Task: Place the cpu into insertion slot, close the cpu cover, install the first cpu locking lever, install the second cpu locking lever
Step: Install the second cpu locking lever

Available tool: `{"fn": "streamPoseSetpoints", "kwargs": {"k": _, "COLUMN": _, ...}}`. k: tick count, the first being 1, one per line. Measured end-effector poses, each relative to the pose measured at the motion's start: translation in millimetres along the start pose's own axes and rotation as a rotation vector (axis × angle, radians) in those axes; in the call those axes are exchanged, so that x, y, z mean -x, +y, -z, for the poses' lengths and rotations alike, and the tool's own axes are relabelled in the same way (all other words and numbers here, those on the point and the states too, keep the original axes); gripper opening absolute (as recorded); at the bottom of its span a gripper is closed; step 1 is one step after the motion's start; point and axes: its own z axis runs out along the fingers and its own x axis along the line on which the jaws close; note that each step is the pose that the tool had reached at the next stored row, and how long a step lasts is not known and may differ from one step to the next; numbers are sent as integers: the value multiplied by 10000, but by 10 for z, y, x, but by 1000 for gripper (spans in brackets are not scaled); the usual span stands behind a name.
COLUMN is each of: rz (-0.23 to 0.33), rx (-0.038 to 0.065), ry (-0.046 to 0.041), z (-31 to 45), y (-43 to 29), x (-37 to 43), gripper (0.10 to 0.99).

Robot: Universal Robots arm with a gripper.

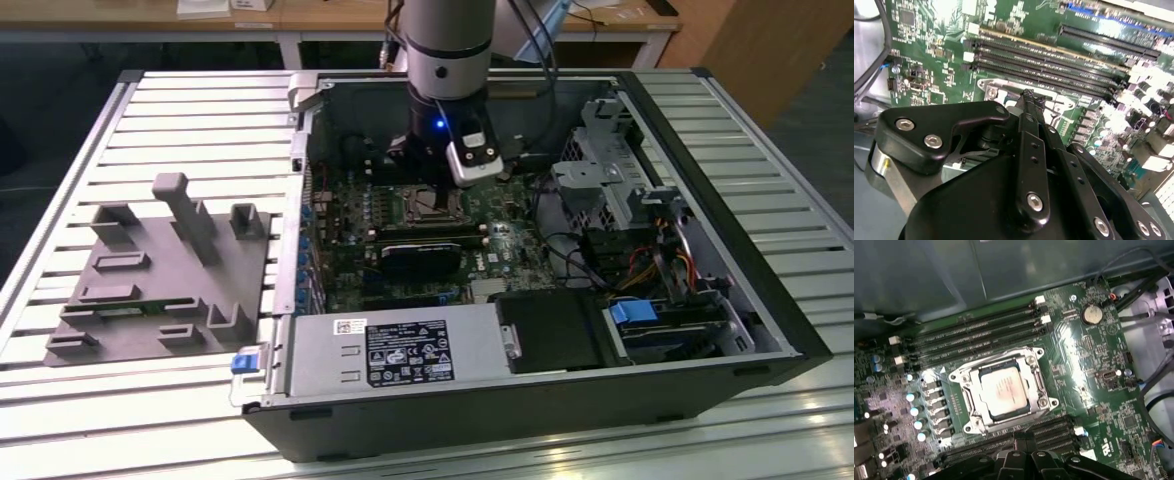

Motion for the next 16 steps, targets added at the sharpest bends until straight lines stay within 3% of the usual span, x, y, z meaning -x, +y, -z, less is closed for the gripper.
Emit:
{"fn": "streamPoseSetpoints", "kwargs": {"k": 5, "rz": -1, "rx": 2, "ry": 0, "z": 1, "y": -48, "x": 11, "gripper": 102}}
{"fn": "streamPoseSetpoints", "kwargs": {"k": 9, "rz": -8, "rx": 112, "ry": 36, "z": -9, "y": -82, "x": -16, "gripper": 102}}
{"fn": "streamPoseSetpoints", "kwargs": {"k": 13, "rz": -19, "rx": 283, "ry": 89, "z": -29, "y": -112, "x": -75, "gripper": 102}}
{"fn": "streamPoseSetpoints", "kwargs": {"k": 16, "rz": -38, "rx": 594, "ry": 188, "z": -35, "y": -122, "x": -85, "gripper": 102}}
